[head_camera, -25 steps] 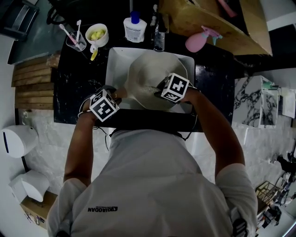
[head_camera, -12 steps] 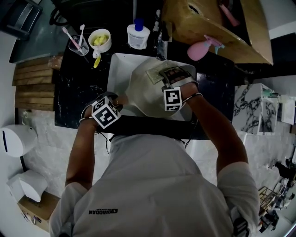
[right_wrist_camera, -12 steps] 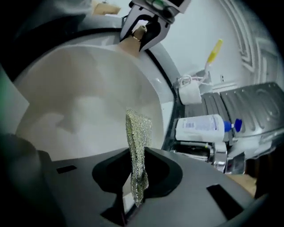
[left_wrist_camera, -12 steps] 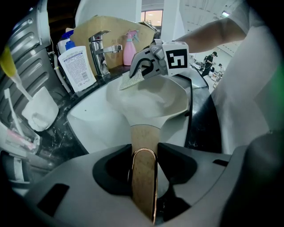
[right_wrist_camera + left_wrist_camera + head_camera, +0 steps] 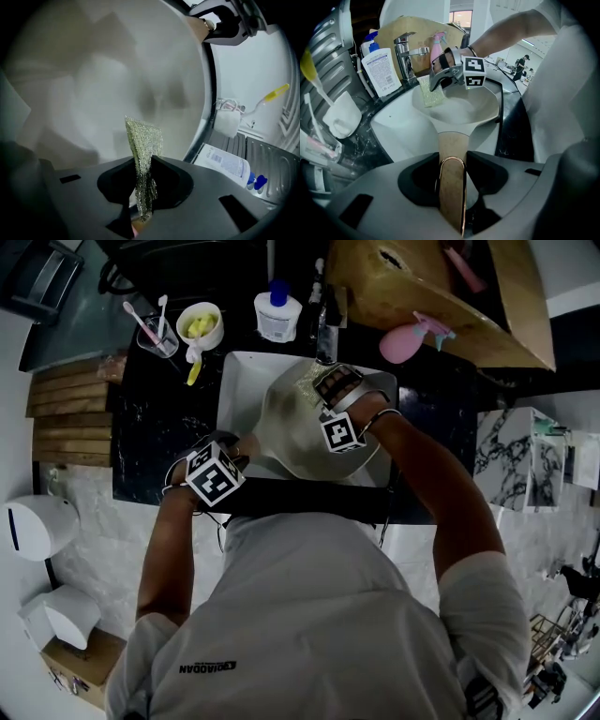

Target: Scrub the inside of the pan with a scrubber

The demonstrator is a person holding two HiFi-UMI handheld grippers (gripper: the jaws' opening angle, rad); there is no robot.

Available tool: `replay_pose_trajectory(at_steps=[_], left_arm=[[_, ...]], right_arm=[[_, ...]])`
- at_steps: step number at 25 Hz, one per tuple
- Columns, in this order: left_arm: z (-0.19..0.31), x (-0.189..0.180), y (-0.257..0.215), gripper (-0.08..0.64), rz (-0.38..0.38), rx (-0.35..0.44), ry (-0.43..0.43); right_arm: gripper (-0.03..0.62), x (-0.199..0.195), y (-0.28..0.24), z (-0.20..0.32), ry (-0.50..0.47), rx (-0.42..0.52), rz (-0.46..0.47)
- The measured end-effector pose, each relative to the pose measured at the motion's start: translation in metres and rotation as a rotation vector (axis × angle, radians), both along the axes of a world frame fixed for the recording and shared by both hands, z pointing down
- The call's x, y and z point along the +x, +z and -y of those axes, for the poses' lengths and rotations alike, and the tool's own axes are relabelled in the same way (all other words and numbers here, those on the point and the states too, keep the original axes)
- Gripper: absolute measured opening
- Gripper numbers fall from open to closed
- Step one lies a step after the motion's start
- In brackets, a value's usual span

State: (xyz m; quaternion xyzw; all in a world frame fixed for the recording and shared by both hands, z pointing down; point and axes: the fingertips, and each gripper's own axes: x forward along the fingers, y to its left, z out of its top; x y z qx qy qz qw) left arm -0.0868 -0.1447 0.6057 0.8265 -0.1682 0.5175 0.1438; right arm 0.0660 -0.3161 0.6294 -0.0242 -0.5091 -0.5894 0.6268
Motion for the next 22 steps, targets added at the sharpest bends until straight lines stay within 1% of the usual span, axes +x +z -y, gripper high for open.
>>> replay_pose_trajectory(at_steps=[2, 11, 16, 22], left_arm=[[0.001, 0.0, 0.0, 0.187, 0.0, 0.002, 0.001], [0.001, -0.002, 0.0, 0.187, 0.002, 0.001, 0.001], [0.001, 0.0, 0.0, 0.187, 0.001, 0.007, 0.001], [0.0, -0.001, -0.001, 0.187, -0.001, 0.008, 0.002]], right_arm=[[0.091, 0.004, 0.003, 0.007, 0.004, 0.004, -0.022], [0.095, 0.017, 0.011, 0.017, 0.085, -0.039, -0.031], [0.095, 0.034, 0.019, 0.013, 0.165, -0.077, -0.052], [0.095, 0.056, 0.027, 0.007, 0.292, -0.138, -0.07]])
